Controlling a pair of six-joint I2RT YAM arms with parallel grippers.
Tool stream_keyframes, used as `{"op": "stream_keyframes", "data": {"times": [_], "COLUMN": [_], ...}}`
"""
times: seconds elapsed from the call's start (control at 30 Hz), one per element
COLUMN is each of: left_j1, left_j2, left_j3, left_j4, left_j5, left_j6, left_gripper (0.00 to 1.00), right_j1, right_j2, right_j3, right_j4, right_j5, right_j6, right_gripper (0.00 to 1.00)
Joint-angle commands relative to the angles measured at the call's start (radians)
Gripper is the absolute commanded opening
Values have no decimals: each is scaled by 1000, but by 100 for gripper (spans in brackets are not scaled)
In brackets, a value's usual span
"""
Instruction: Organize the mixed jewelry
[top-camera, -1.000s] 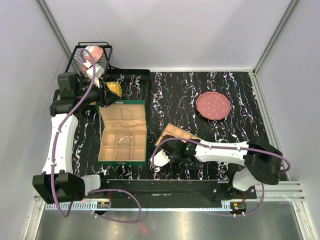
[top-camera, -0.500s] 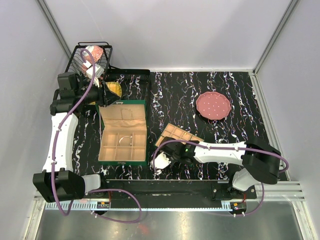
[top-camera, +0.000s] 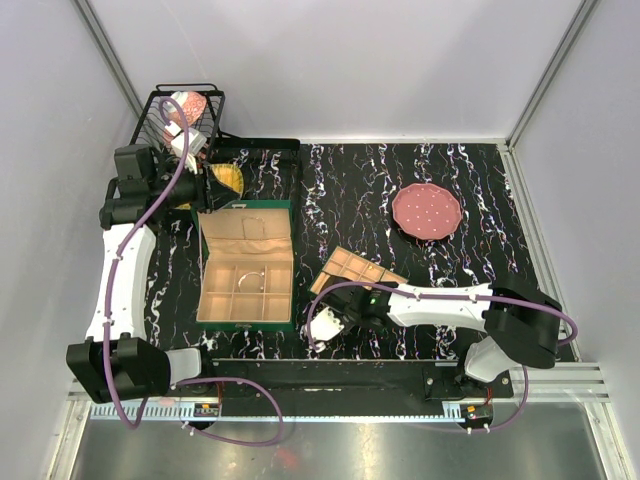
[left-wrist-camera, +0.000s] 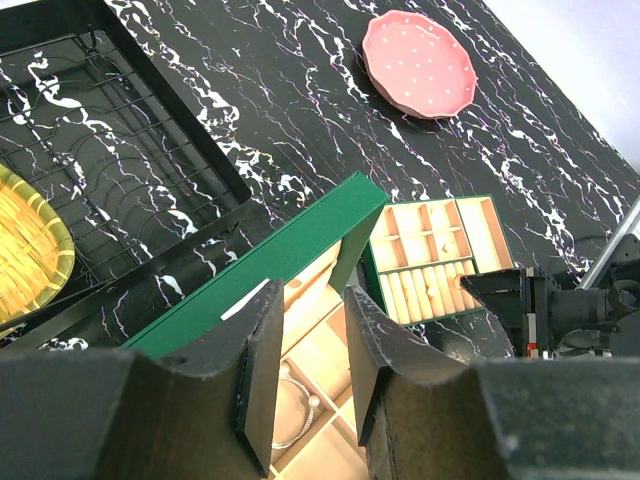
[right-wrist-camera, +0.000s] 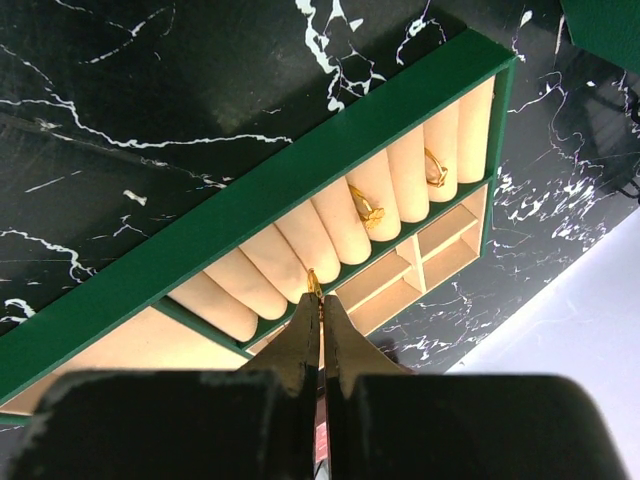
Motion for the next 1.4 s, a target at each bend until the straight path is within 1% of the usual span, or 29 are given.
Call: {"op": "stream_keyframes", "data": {"times": [0.0, 0.6, 1.17, 1.2, 1.27, 1.3, 1.37], "left_j1": [10, 45, 79, 80, 86, 89, 96], "left_j2": [3, 18, 27, 26, 26, 24, 23], "left_j3": [-6, -3, -3, -4, -6, -6, -4], "left_j4": [54, 57, 57, 59, 57, 59, 57], "left_j5": [30, 67, 107, 110, 111, 114, 117], "left_j6": [-2, -11, -22, -22, -17, -17, -17], "left_gripper": [33, 33, 33, 33, 33, 33, 33], "right_j1": [11, 11, 16, 14, 16, 16, 16], "right_j2": [1, 57, 126, 126, 129, 129, 120], "right_j3": [13, 10, 2, -3, -4, -7, -3], "right_j4": [-2, 18, 41, 42, 50, 48, 50], "right_j5": [-10, 1, -43, -43, -42, -40, -33], "right_j6": [-10, -67, -70, -70, -70, -70, -70], "right_gripper": [0, 0, 0, 1, 6, 11, 12]}}
